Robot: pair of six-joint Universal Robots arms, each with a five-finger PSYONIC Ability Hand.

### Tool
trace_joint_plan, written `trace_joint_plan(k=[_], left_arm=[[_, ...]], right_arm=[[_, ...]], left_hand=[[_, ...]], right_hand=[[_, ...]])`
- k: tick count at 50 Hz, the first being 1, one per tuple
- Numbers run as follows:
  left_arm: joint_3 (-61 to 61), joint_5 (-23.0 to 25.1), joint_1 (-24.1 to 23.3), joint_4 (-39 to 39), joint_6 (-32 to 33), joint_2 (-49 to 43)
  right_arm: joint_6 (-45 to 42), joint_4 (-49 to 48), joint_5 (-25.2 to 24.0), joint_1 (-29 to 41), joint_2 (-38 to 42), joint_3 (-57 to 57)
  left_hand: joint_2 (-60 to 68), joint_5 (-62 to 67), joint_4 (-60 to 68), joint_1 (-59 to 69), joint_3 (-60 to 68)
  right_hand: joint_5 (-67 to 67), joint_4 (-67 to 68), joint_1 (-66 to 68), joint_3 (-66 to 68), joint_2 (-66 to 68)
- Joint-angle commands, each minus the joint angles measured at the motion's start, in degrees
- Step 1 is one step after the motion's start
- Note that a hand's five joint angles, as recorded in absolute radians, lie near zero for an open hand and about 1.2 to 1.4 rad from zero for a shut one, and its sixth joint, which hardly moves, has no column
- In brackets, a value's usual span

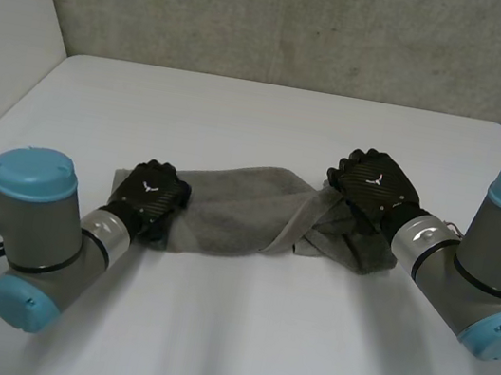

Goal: Fold the towel.

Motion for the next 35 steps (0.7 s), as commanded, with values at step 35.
trace_joint_plan(k=[35], left_arm=[[29.2, -3.7, 5.3, 0.5, 0.6, -17.4]], right_arm=[[-0.2, -0.5, -0.2, 0.1, 1.0, 0.2]], left_hand=[[-18.8, -17.6, -3.2, -18.1, -2.6]], right_hand=[[-0.9, -3.1, -1.9, -1.9, -2.1]])
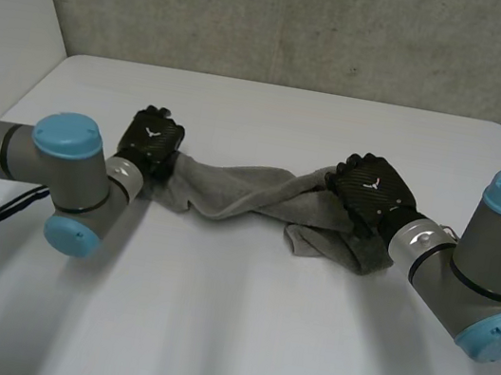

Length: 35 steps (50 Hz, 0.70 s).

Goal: Fold the towel.

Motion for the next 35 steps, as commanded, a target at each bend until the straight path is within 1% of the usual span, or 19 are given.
trace_joint_plan(k=[1, 3, 6, 8, 9, 11, 12, 14, 17, 20, 21, 22, 25, 27, 28, 30, 32, 34, 35], left_arm=[[-0.9, -1.5, 2.2, 0.2, 0.1, 1.7], [-3.7, -1.0, 2.1, 0.0, -0.3, 5.5], [-5.6, -0.8, 1.8, 0.0, -0.6, 7.6], [-9.3, -0.6, 0.6, 0.0, -1.2, 11.4], [-9.3, -0.6, 0.6, 0.0, -1.2, 11.4], [-12.4, -0.6, -1.3, -0.1, -2.1, 15.4], [-12.4, -0.6, -1.3, -0.1, -2.2, 15.4], [-15.2, -0.7, -2.9, -0.2, -3.6, 18.4], [-16.5, -0.5, -3.3, -0.3, -4.5, 19.3], [-19.3, 0.7, -4.8, -1.1, -6.9, 20.7], [-20.5, 1.0, -6.0, -2.1, -8.2, 21.3], [-21.6, 1.0, -7.0, -3.1, -9.4, 21.9], [-22.6, 0.9, -7.8, -4.0, -10.6, 22.2], [-24.1, 0.5, -9.3, -4.9, -12.9, 22.4], [-24.1, 0.5, -9.3, -4.9, -12.9, 22.4], [-24.7, 0.3, -11.4, -4.7, -15.2, 22.3], [-24.6, 0.3, -12.3, -4.5, -16.2, 22.2], [-24.3, -0.4, -13.1, -4.4, -17.3, 21.5], [-23.9, -1.6, -13.5, -4.2, -18.1, 21.1]], right_arm=[[0.0, 0.0, 0.0, 0.0, 0.2, 0.0], [0.0, 0.0, 0.0, 0.0, 0.2, 0.0], [-0.1, 0.0, 0.0, 0.0, 0.2, 0.0], [-0.1, 0.0, 0.0, 0.0, 0.2, 0.0], [-0.1, 0.1, 0.0, 0.0, 0.2, 0.0], [-0.1, 0.1, 0.0, 0.0, 0.2, 0.1], [-0.1, 0.1, 0.0, 0.0, 0.1, 0.1], [-0.1, 0.1, 0.1, 0.0, 0.1, 0.1], [-0.1, 0.1, 0.2, 0.1, 0.0, 0.1], [-0.1, 0.1, 0.2, 0.1, 0.0, 0.1], [-0.1, 0.1, 0.2, 0.1, 0.0, 0.1], [-0.2, 0.1, 0.2, 0.1, 0.0, 0.1], [-0.2, 0.1, 0.2, 0.0, 0.0, 0.1], [-0.2, 0.1, 0.2, 0.0, 0.0, 0.1], [-0.2, 0.1, 0.3, 0.0, 0.0, 0.1], [-0.2, 0.1, 0.3, 0.0, 0.0, 0.1], [-0.2, 0.1, 0.3, 0.0, 0.0, 0.1], [-0.2, 0.1, 0.3, 0.1, 0.0, 0.1], [-0.2, 0.1, 0.3, 0.1, 0.0, 0.2]], left_hand=[[-21.5, -21.6, -3.2, -21.4, -2.6], [-26.9, -26.9, -3.2, -26.7, -2.6], [-27.7, -27.8, -3.2, -27.6, -2.6], [-27.9, -28.0, -3.2, -27.7, -2.6], [-27.9, -28.0, -3.2, -27.7, -2.6], [-28.6, -28.6, -3.2, -28.4, -2.6], [-28.6, -28.6, -3.2, -28.4, -2.6], [-28.6, -28.6, -3.2, -28.4, -2.6], [-28.4, -28.5, -3.2, -28.3, -2.6], [-26.6, -26.6, -3.2, -26.4, -2.6], [-26.1, -26.1, -3.2, -25.9, -2.6], [-25.9, -25.9, -3.2, -25.7, -2.6], [-25.4, -25.4, -3.2, -25.2, -2.6], [-25.2, -25.3, -3.2, -25.1, -2.6], [-25.2, -25.3, -3.2, -25.1, -2.6], [-25.2, -25.3, -3.2, -25.1, -2.6], [-25.2, -25.3, -3.2, -25.1, -2.6], [-24.9, -24.9, -3.2, -24.7, -2.6], [-24.4, -24.4, -3.2, -24.2, -2.6]], right_hand=[[-0.6, -3.1, -1.7, -1.9, -1.9], [-0.8, -3.1, -1.9, -1.9, -2.1], [-0.8, -3.1, -1.9, -1.9, -2.1], [-0.6, -3.1, -1.7, -1.9, -1.9], [-0.6, -3.1, -1.7, -1.9, -1.9], [-0.6, -3.1, -1.7, -1.9, -1.9], [-0.8, -3.1, -1.9, -1.9, -2.1], [-0.8, -3.1, -1.9, -1.9, -2.1], [-0.8, -3.1, -1.9, -1.9, -2.1], [-0.8, -3.1, -1.9, -1.9, -2.1], [-0.8, -3.1, -1.9, -1.9, -2.1], [-0.8, -3.1, -1.9, -1.9, -2.1], [-0.8, -3.1, -1.9, -1.9, -2.1], [-0.8, -3.1, -1.9, -1.9, -2.1], [-0.8, -3.1, -1.9, -1.9, -2.1], [-0.8, -3.1, -1.9, -1.9, -2.1], [-0.9, -3.1, -2.1, -1.9, -2.3], [-0.9, -3.1, -2.1, -1.9, -2.3], [-0.9, -3.1, -2.1, -1.9, -2.3]])
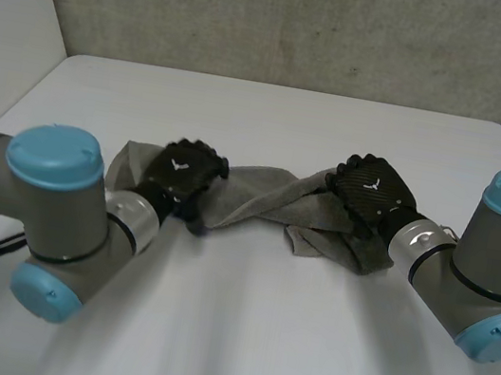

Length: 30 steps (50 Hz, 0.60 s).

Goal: Fold the towel.

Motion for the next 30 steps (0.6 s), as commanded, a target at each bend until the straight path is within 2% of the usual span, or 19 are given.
trace_joint_plan(k=[1, 6, 20, 30], left_arm=[[0.4, -2.1, -3.1, 0.5, -4.1, -1.3], [3.8, -7.5, -3.7, 0.5, -4.8, -5.8], [9.0, -10.4, -4.5, 1.3, -4.7, -12.8], [13.2, -12.0, -4.4, 6.0, -4.1, -16.0]], right_arm=[[0.0, 0.0, 0.1, 0.1, 0.0, 0.1], [0.0, 0.0, 0.1, 0.1, -0.1, 0.2], [-0.2, 0.0, -0.1, 0.2, 0.0, 0.5], [-0.3, 0.0, -0.1, 0.3, -0.1, 0.6]], left_hand=[[0.9, 1.2, -3.2, -1.0, -2.6], [6.3, 6.5, -3.2, 4.4, -2.6], [6.1, 6.4, -3.2, 4.2, -2.6], [6.4, 6.7, -3.2, 4.5, -2.6]], right_hand=[[-0.9, -3.1, -2.1, -1.9, -2.3], [-0.9, -3.1, -2.1, -1.9, -2.3], [-1.2, -3.1, -2.4, -1.9, -2.6], [-1.2, -3.1, -2.4, -1.9, -2.6]])
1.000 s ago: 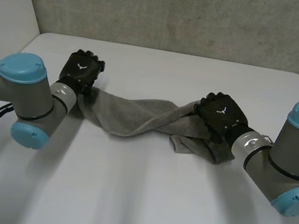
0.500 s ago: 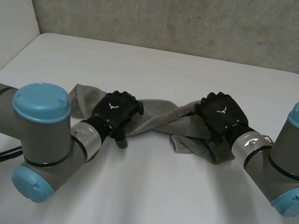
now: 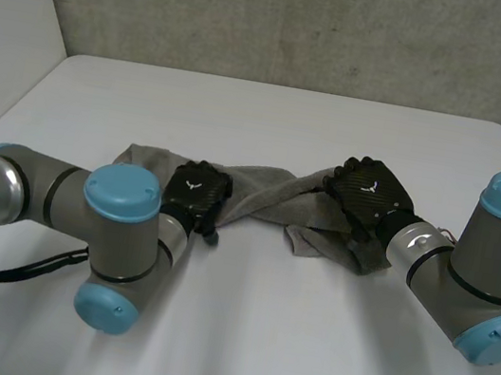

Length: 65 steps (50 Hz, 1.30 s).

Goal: Fold the towel.

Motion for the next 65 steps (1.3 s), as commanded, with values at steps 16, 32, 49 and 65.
trace_joint_plan(k=[16, 32, 49, 65], left_arm=[[7.4, 0.0, 0.6, 5.3, 1.5, -5.9], [1.2, -0.1, 1.7, 4.4, 8.6, -1.7], [-7.8, 0.3, 4.1, 4.5, 8.5, 5.0], [-5.1, 0.1, 4.4, 6.0, 8.7, 2.1]], right_arm=[[-0.1, -0.1, -0.1, 0.1, 0.0, 0.2], [-0.1, 0.0, 0.0, 0.1, -0.1, 0.2], [-0.1, 0.0, 0.1, 0.4, -0.3, 0.4], [-0.2, 0.0, 0.0, 0.5, -0.3, 0.6]], left_hand=[[8.2, 7.5, -3.2, 8.1, -2.6], [7.2, 6.5, -3.2, 7.1, -2.6], [5.5, 4.8, -3.2, 5.4, -2.6], [6.2, 5.5, -3.2, 6.1, -2.6]], right_hand=[[-1.4, -3.1, -2.6, -1.9, -3.1], [-1.4, -3.1, -2.6, -1.9, -3.1], [-1.6, -3.1, -2.8, -1.9, -3.3], [-1.8, -3.1, -3.0, -1.9, -3.4]])
